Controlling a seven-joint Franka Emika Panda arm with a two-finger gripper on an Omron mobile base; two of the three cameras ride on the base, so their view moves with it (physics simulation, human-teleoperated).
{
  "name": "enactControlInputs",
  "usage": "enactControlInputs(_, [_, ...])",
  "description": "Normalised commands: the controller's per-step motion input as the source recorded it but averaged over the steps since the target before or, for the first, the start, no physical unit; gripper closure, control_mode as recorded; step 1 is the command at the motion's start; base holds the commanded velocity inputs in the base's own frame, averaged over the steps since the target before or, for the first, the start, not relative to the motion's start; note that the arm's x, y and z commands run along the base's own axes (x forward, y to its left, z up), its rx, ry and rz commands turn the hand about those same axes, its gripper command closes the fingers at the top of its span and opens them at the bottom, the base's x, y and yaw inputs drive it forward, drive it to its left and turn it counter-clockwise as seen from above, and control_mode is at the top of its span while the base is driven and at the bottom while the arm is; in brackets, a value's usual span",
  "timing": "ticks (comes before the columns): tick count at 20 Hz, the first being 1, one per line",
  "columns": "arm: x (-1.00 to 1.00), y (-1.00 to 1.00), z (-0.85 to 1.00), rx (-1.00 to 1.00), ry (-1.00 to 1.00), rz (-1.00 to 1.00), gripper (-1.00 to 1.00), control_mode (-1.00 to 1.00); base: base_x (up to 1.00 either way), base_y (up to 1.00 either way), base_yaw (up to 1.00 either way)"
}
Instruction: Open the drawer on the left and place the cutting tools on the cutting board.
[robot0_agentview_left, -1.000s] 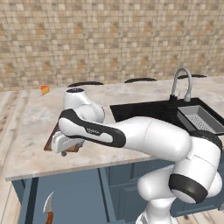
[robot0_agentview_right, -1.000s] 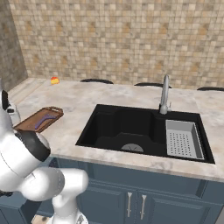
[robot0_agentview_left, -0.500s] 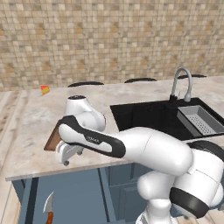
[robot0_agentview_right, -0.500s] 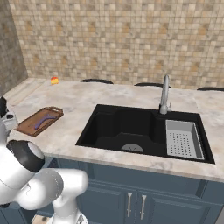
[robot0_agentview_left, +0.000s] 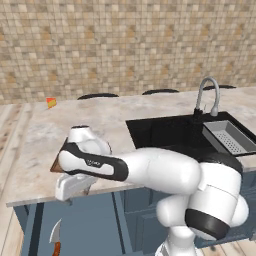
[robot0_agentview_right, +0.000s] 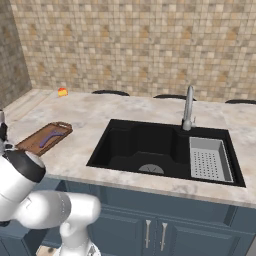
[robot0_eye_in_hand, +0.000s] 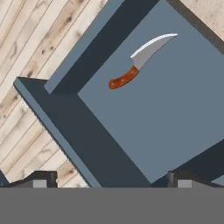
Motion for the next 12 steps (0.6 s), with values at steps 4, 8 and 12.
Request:
enactControlInputs(4, [0.11, 0.25, -0.32, -0.09, 0.26, -0.01, -1.0, -1.0, 0.0, 0.0, 0.0])
enactControlInputs(8, [0.11, 0.24, -0.34, -0.11, 0.26, -0.01, -1.0, -1.0, 0.0, 0.0, 0.0])
enactControlInputs(12, [-0.11, 0.41, -0.42, -0.23, 0.12, -0.01, -1.0, -1.0, 0.0, 0.0, 0.0])
